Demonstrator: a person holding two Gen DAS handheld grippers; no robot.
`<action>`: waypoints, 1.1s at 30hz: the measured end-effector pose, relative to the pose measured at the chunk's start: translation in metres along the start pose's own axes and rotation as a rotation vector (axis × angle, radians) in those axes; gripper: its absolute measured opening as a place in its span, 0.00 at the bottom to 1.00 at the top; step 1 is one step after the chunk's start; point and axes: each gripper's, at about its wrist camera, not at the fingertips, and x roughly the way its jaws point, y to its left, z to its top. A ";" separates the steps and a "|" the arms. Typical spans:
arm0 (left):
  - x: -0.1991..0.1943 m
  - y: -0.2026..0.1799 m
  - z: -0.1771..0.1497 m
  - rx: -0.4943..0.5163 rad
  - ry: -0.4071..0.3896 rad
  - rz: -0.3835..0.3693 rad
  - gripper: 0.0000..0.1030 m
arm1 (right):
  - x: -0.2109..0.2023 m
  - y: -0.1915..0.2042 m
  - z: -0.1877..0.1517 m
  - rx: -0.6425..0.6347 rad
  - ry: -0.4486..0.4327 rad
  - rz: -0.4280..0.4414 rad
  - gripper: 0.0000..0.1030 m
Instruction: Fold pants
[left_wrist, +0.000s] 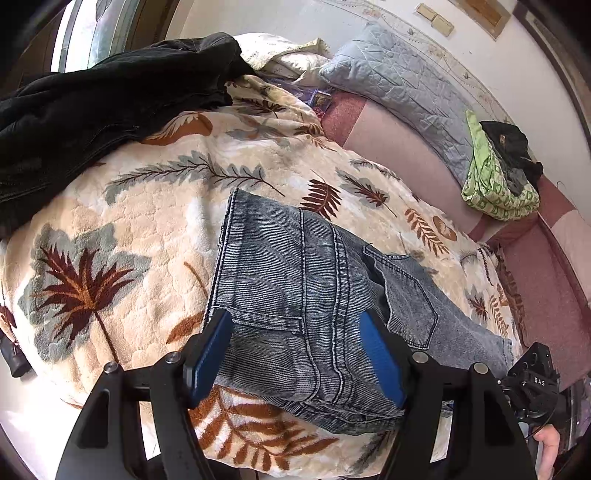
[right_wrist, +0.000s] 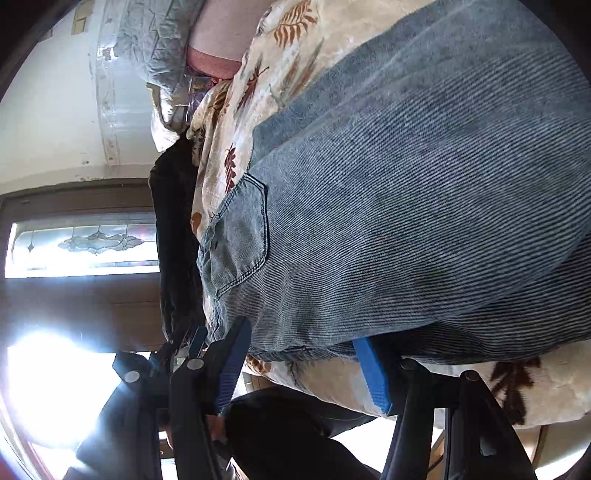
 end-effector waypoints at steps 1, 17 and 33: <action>0.000 0.001 -0.001 0.002 0.000 -0.001 0.70 | 0.001 0.003 0.001 -0.014 -0.013 0.003 0.40; 0.033 -0.073 -0.009 0.261 0.050 0.110 0.71 | -0.032 0.006 -0.019 -0.086 -0.010 -0.025 0.45; 0.032 -0.114 0.006 0.295 0.041 0.121 0.80 | -0.129 -0.013 0.064 -0.079 -0.205 -0.053 0.62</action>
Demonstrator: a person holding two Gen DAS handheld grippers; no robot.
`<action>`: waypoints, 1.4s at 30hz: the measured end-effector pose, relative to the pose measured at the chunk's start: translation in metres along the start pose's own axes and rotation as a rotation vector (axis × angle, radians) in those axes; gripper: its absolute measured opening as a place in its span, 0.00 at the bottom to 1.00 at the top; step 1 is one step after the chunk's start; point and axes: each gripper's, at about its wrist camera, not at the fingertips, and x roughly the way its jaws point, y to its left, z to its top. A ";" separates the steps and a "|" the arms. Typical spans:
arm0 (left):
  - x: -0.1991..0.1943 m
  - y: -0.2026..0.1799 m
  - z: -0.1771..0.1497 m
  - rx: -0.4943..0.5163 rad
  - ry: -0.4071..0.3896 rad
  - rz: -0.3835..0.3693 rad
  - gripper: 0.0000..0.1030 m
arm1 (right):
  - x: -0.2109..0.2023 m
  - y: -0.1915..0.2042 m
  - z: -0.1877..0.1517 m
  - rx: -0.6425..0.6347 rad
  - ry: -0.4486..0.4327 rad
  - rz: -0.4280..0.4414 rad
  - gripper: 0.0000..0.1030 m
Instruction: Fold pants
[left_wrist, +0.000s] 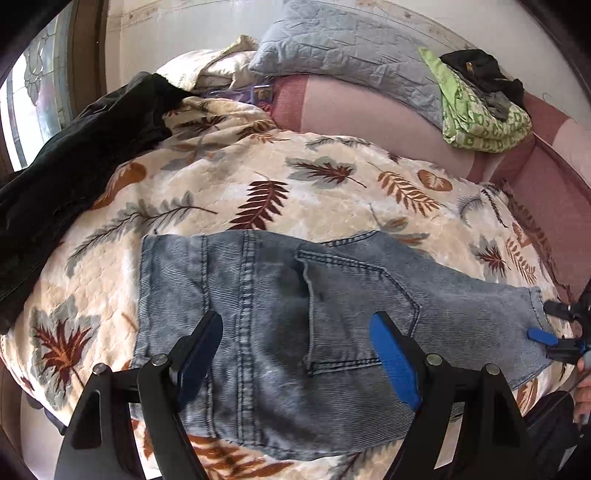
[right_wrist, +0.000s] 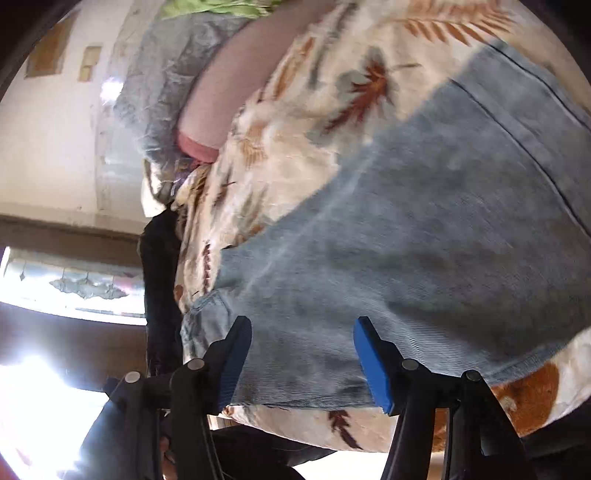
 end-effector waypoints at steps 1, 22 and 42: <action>0.010 -0.005 0.002 0.015 0.019 0.024 0.80 | 0.003 0.006 0.007 -0.016 0.002 0.018 0.64; 0.069 0.020 0.001 -0.028 0.056 0.156 0.84 | 0.217 0.160 0.055 -0.719 0.319 -0.462 0.41; 0.070 0.013 -0.007 0.022 0.035 0.193 0.85 | 0.234 0.171 0.039 -0.859 0.125 -0.548 0.07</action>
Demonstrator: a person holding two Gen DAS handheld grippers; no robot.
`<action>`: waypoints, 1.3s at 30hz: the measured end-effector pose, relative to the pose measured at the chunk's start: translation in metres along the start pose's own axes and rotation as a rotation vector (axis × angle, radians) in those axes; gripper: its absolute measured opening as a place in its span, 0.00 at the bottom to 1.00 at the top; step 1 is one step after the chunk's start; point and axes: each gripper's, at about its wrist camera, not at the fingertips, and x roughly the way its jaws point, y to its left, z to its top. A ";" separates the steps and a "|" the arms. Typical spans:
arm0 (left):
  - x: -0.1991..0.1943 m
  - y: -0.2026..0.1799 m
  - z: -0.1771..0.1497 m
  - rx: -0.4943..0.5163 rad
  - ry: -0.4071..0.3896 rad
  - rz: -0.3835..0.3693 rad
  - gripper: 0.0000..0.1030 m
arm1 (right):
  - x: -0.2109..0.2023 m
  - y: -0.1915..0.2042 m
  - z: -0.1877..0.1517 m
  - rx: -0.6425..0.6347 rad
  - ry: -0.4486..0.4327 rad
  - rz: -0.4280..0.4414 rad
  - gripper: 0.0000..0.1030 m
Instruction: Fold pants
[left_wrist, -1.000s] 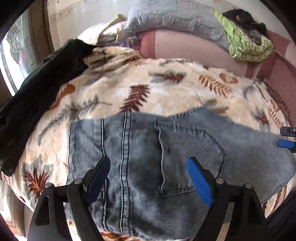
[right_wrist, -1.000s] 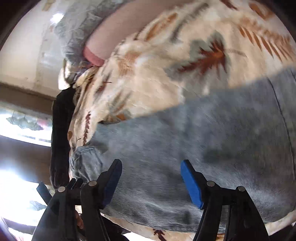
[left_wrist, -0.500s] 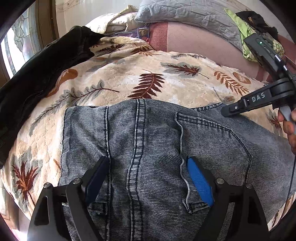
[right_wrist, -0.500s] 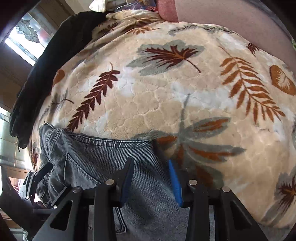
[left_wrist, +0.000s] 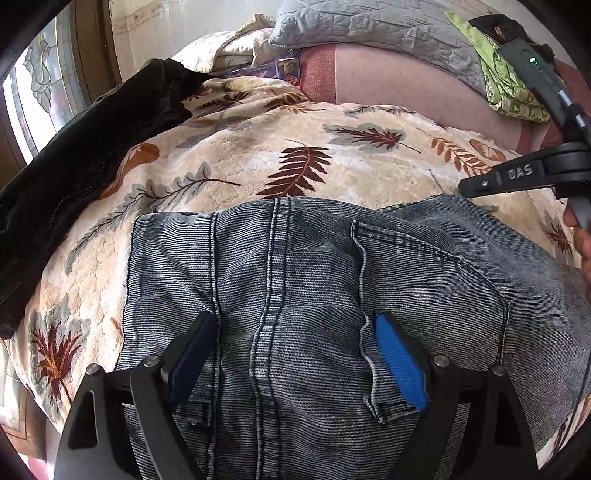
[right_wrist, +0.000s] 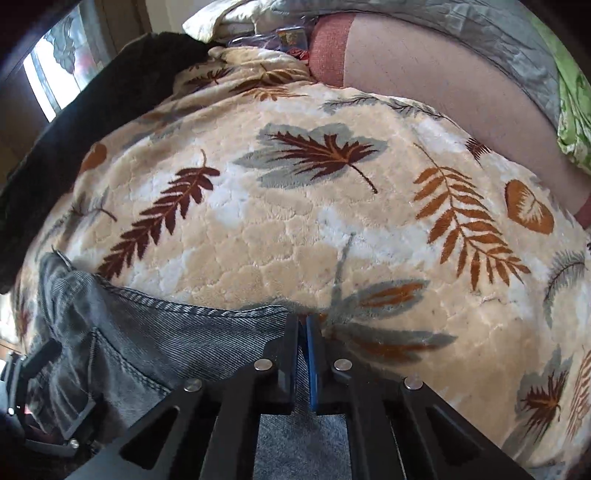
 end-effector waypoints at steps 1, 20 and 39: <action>0.000 -0.001 0.000 0.000 -0.001 0.004 0.85 | -0.010 0.000 -0.002 0.010 -0.020 0.024 0.07; -0.002 -0.005 -0.006 0.024 -0.044 0.032 0.86 | 0.004 -0.046 -0.067 0.225 0.143 0.101 0.77; -0.043 -0.029 -0.003 -0.045 -0.094 -0.113 0.86 | -0.134 -0.264 -0.288 0.861 -0.047 0.269 0.75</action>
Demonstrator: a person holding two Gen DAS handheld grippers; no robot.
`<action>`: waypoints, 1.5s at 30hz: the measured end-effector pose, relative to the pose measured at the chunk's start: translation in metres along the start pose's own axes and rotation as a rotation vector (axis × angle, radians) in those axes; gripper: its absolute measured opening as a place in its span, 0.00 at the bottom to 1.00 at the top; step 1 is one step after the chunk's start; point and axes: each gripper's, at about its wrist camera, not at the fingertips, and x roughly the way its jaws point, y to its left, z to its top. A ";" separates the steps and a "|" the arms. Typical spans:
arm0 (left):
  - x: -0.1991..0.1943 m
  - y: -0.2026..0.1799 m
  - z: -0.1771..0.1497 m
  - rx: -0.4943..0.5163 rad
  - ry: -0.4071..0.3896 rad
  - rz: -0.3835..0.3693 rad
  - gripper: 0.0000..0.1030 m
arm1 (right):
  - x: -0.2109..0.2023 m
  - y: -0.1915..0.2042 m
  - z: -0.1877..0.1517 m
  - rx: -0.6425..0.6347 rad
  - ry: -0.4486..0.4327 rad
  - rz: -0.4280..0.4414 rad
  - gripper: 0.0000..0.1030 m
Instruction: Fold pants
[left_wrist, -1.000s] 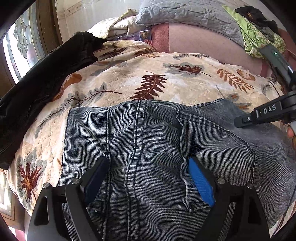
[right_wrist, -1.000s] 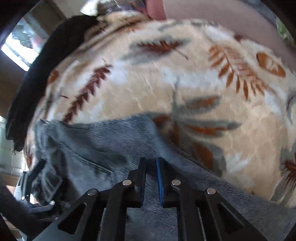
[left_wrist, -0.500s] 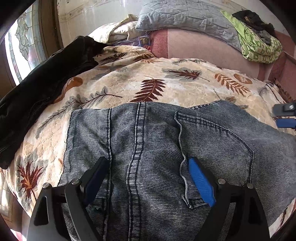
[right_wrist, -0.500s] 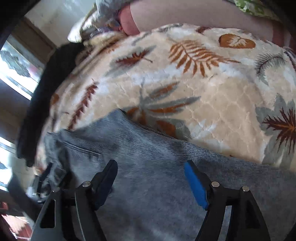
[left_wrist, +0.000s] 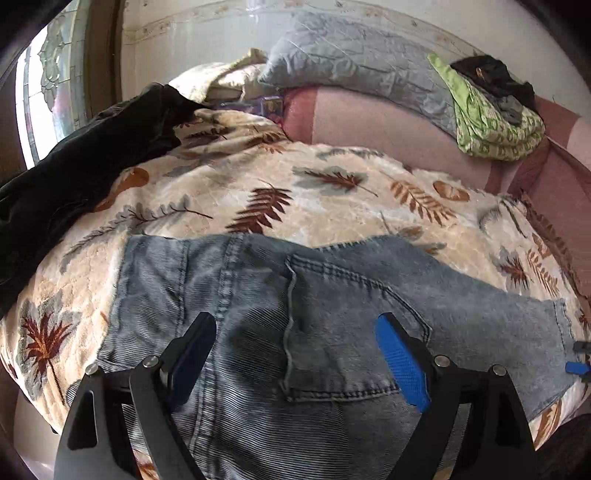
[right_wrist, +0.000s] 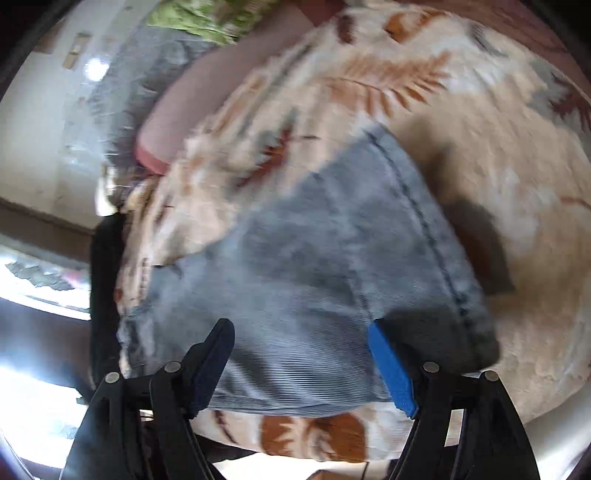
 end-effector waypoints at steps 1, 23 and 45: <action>0.006 -0.007 -0.003 0.027 0.041 0.010 0.86 | -0.006 0.001 0.001 0.002 -0.006 0.018 0.74; -0.015 -0.114 -0.024 0.141 0.022 -0.253 0.86 | -0.057 -0.060 -0.041 0.278 -0.150 0.110 0.79; -0.006 -0.168 -0.015 0.144 0.058 -0.246 0.86 | -0.043 -0.081 -0.037 0.351 -0.209 0.030 0.39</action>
